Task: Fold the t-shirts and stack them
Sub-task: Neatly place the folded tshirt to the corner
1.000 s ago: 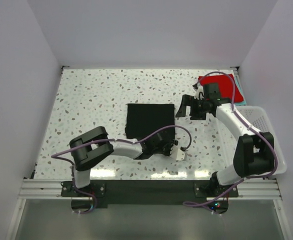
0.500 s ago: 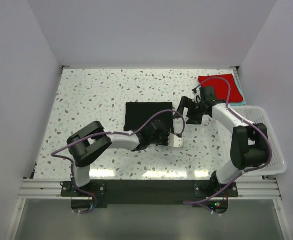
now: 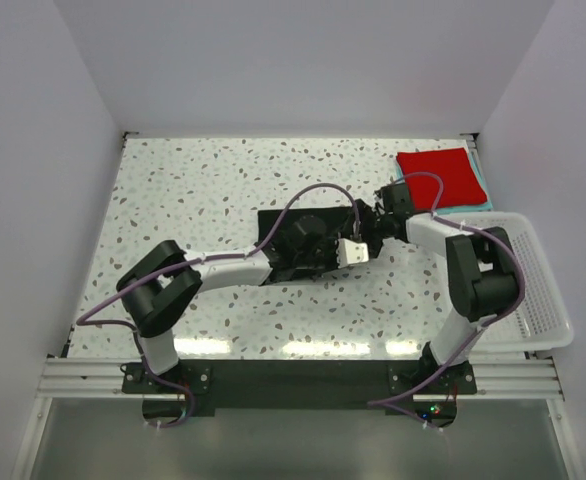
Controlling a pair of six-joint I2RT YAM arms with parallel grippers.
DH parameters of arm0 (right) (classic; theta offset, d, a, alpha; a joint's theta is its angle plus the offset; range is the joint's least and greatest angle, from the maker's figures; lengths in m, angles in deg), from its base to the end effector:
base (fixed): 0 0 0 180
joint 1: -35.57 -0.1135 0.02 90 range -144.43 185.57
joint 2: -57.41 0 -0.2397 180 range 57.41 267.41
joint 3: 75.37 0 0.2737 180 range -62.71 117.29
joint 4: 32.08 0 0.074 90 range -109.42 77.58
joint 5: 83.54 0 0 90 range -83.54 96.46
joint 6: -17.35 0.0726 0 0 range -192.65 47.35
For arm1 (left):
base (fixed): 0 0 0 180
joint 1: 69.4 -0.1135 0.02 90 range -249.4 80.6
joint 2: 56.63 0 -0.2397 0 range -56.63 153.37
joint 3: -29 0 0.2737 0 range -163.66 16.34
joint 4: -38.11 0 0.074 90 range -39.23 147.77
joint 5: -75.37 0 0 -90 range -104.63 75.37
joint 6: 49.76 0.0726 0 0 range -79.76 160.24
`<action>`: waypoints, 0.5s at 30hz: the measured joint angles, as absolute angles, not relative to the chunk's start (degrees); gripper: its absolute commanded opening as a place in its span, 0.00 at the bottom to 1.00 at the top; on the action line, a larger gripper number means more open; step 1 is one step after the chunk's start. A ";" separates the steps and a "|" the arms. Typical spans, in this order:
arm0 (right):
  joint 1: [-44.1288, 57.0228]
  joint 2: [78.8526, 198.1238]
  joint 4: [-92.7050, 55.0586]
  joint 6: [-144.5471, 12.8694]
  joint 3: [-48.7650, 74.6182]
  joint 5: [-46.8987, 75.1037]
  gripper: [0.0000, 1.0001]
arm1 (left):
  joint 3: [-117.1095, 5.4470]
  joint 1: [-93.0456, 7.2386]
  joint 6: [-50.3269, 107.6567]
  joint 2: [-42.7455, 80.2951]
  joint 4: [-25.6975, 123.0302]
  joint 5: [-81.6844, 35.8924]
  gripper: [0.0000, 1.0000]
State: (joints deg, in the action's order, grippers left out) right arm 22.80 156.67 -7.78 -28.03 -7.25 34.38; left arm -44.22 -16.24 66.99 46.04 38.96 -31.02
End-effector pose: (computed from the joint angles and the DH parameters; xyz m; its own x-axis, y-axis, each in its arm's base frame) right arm 0.3545 0.1152 0.0948 -0.8908 0.4345 -0.1329 0.2407 0.6994 0.6729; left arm 0.2444 -0.3604 0.1403 0.1412 0.5317 -0.8351 0.9522 0.1578 0.2615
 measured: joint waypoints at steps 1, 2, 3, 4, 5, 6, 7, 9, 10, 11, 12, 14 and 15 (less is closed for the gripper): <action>22.32 157.39 -8.96 -26.83 -7.33 33.71 0.72 | -44.44 -16.32 66.53 46.06 39.20 -31.26 0.00; 21.86 158.14 -10.05 -25.67 -7.35 32.57 0.67 | -44.54 -16.43 66.18 46.04 39.37 -31.54 0.00; 21.44 158.83 -11.12 -24.60 -7.35 31.50 0.64 | -44.63 -16.54 65.78 46.04 39.50 -31.74 0.00; 21.14 159.51 -12.30 -23.53 -7.35 30.34 0.61 | -44.68 -16.54 65.39 46.04 39.63 -31.96 0.00; 20.85 160.19 -13.24 -22.50 -7.35 29.23 0.58 | -44.74 -16.61 65.13 46.04 39.70 -32.11 0.00; 20.61 160.58 -13.86 -21.48 -7.35 28.50 0.56 | -44.76 -16.69 64.80 46.04 39.70 -32.24 0.00; 20.35 160.87 -14.60 -20.49 -7.33 27.56 0.53 | -44.85 -16.80 64.74 46.04 39.70 -32.33 0.00; 19.74 161.17 -15.74 -18.85 -7.31 25.38 0.42 | -44.92 -16.85 64.69 46.04 39.68 -32.39 0.00; 19.37 161.33 -16.06 -18.48 -7.18 24.35 0.38 | -44.94 -16.89 64.67 46.04 39.68 -32.39 0.00; 18.97 161.68 -16.17 -18.11 -6.87 22.91 0.34 | -44.94 -16.91 64.65 46.04 39.68 -32.37 0.00; 18.65 162.05 -16.24 -17.78 -6.57 21.93 0.24 | -44.94 -17.07 64.63 46.04 39.68 -32.35 0.00; 18.16 162.83 -16.22 -17.69 -5.74 19.91 0.14 | -44.94 -17.37 64.39 46.04 39.68 -32.33 0.02; 17.86 163.29 -15.84 -17.87 -4.99 19.02 0.07 | -44.94 -17.63 64.28 46.04 39.68 -32.31 0.10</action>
